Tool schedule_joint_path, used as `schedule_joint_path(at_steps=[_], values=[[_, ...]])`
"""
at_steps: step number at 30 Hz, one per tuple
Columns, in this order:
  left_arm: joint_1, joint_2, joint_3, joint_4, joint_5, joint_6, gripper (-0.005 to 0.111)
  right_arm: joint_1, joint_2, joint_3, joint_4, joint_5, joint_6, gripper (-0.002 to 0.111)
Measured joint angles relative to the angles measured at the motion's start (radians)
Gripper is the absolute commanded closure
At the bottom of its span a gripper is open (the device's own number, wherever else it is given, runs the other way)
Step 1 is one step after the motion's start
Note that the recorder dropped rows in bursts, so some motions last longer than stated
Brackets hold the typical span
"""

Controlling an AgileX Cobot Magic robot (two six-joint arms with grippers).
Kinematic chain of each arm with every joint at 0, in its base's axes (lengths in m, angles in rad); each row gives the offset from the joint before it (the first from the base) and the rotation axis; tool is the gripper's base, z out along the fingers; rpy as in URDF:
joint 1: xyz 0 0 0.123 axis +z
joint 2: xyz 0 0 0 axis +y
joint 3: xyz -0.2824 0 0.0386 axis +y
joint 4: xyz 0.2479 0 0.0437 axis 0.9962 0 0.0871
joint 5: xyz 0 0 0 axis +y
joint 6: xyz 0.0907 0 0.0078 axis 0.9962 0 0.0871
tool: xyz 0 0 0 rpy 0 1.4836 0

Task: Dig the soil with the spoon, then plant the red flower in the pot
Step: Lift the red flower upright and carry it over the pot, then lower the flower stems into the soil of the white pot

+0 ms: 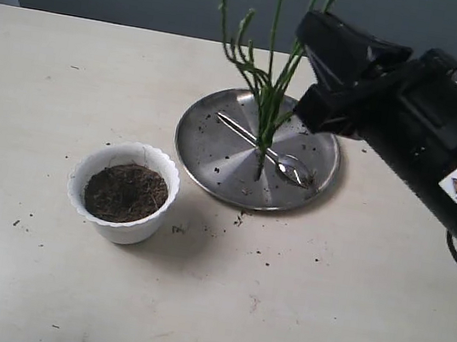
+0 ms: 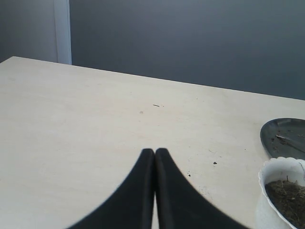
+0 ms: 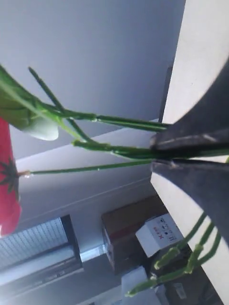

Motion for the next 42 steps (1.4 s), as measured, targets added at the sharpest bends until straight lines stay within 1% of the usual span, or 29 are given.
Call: schedule_joint_path(at_steps=[3,5,10,13,22,31,42], values=[[0.0,0.0,0.0,0.0,0.0,0.0,0.106,0.0,0.148,-0.053,-0.081,-0.117,0.0,0.109],[0.0,0.0,0.0,0.0,0.0,0.0,0.106,0.0,0.254,-0.138,-0.144,-0.175,0.005,0.109],[0.0,0.0,0.0,0.0,0.0,0.0,0.106,0.0,0.421,-0.309,-0.27,-0.193,0.06,0.109],[0.0,0.0,0.0,0.0,0.0,0.0,0.106,0.0,0.48,-0.362,-0.309,-0.215,0.092,0.109],[0.0,0.0,0.0,0.0,0.0,0.0,0.106,0.0,0.579,-0.377,-0.405,-0.342,0.157,0.109],[0.0,0.0,0.0,0.0,0.0,0.0,0.106,0.002,0.683,-0.377,-0.444,-0.344,0.178,0.109],[0.0,0.0,0.0,0.0,0.0,0.0,0.106,0.075,0.703,-0.377,-0.366,-0.343,0.161,0.109]])
